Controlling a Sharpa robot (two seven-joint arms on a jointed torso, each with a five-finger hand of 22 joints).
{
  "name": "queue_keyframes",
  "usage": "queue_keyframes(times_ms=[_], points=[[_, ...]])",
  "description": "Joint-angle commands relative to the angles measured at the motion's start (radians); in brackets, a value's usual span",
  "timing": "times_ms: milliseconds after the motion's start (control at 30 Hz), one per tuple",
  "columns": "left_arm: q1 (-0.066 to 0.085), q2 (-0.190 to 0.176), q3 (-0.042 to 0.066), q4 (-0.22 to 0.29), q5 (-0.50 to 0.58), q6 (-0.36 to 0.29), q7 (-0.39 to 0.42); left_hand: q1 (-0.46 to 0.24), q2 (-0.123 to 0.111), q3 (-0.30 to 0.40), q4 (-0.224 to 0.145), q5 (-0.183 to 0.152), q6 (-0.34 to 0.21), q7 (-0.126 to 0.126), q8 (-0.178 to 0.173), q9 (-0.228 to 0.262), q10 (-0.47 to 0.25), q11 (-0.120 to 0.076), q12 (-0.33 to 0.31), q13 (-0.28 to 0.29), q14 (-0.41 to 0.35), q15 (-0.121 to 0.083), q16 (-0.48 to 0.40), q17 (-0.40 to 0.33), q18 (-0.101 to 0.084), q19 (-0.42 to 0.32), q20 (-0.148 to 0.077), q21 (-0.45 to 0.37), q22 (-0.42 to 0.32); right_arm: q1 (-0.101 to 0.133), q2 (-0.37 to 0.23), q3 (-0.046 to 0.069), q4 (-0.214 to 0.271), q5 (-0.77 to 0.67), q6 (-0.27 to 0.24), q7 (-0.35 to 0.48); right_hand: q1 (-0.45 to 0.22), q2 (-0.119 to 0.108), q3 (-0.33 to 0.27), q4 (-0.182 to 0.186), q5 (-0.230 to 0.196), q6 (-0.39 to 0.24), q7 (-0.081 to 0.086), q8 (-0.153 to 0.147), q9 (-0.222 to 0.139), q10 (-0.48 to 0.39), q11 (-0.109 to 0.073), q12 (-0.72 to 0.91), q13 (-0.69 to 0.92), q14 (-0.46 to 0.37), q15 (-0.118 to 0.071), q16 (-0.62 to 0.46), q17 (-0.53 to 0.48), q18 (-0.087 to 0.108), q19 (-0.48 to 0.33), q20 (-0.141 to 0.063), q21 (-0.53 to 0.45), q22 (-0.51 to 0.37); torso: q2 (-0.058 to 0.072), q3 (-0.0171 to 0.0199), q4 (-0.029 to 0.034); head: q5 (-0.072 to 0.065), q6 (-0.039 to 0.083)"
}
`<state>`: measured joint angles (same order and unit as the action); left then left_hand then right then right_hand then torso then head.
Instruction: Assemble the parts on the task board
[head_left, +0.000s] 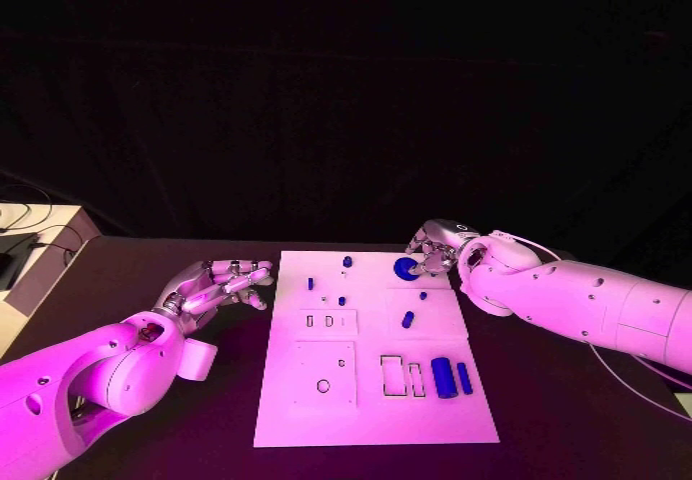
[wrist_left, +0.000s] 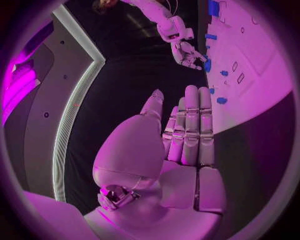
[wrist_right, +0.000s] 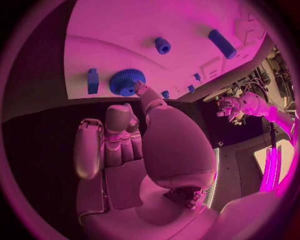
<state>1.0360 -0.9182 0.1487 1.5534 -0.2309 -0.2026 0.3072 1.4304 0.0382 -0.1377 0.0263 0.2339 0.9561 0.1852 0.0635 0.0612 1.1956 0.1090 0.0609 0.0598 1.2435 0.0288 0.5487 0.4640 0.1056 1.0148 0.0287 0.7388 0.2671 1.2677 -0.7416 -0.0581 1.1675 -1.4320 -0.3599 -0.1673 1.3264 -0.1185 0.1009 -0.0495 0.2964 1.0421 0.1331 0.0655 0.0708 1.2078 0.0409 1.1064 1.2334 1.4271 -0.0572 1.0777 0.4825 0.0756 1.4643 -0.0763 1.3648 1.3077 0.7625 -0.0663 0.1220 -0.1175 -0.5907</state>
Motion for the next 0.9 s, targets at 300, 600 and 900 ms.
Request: queue_keyframes(times_ms=[300,600,900], points=[[0.000,0.001,0.001,0.002,-0.002,0.019,0.008,-0.006,0.003,0.000,-0.009,-0.006,0.005,-0.003,-0.003,-0.001,-0.002,-0.003,0.000,0.001,-0.005,0.000,0.000,-0.002,0.014,-0.002,0.006,0.009,-0.006,-0.002,0.023,0.000,-0.028,0.019,0.072,-0.020,-0.003,-0.013,-0.002,0.012,0.006,-0.019,0.013,0.002,0.001,0.012,-0.011,0.006,0.001,-0.005,0.001,0.006,0.002,-0.011,0.090,0.009,0.006,0.183,0.000,0.0001,-0.0010,0.000,-0.006],[0.000,-0.001,0.001,0.001,-0.002,0.019,0.008,-0.006,0.003,0.000,-0.009,-0.006,0.005,-0.003,-0.003,-0.001,-0.002,-0.003,0.000,0.001,-0.005,0.000,0.000,-0.002,0.014,-0.002,0.006,0.009,-0.006,-0.005,0.037,-0.001,-0.058,0.033,0.099,-0.025,-0.008,-0.012,-0.004,0.020,0.025,-0.025,0.015,0.002,0.000,0.007,-0.009,0.001,-0.003,-0.006,0.002,0.004,0.003,-0.011,0.090,0.009,0.003,0.185,-0.002,0.0000,0.0003,0.000,-0.003],[-0.001,-0.002,0.001,0.002,-0.002,0.021,0.007,-0.009,0.003,-0.001,-0.008,-0.006,-0.003,-0.001,-0.003,-0.001,-0.005,-0.002,-0.001,0.001,-0.005,0.001,0.000,-0.003,0.014,-0.003,0.007,0.010,-0.009,-0.005,0.048,-0.001,-0.071,0.081,0.127,-0.021,-0.043,0.014,-0.008,0.029,0.099,-0.023,0.014,0.002,0.000,0.003,-0.011,-0.009,-0.011,-0.006,0.001,0.004,0.006,-0.012,0.090,0.009,0.005,0.189,0.000,0.0003,-0.0026,0.003,-0.006]])
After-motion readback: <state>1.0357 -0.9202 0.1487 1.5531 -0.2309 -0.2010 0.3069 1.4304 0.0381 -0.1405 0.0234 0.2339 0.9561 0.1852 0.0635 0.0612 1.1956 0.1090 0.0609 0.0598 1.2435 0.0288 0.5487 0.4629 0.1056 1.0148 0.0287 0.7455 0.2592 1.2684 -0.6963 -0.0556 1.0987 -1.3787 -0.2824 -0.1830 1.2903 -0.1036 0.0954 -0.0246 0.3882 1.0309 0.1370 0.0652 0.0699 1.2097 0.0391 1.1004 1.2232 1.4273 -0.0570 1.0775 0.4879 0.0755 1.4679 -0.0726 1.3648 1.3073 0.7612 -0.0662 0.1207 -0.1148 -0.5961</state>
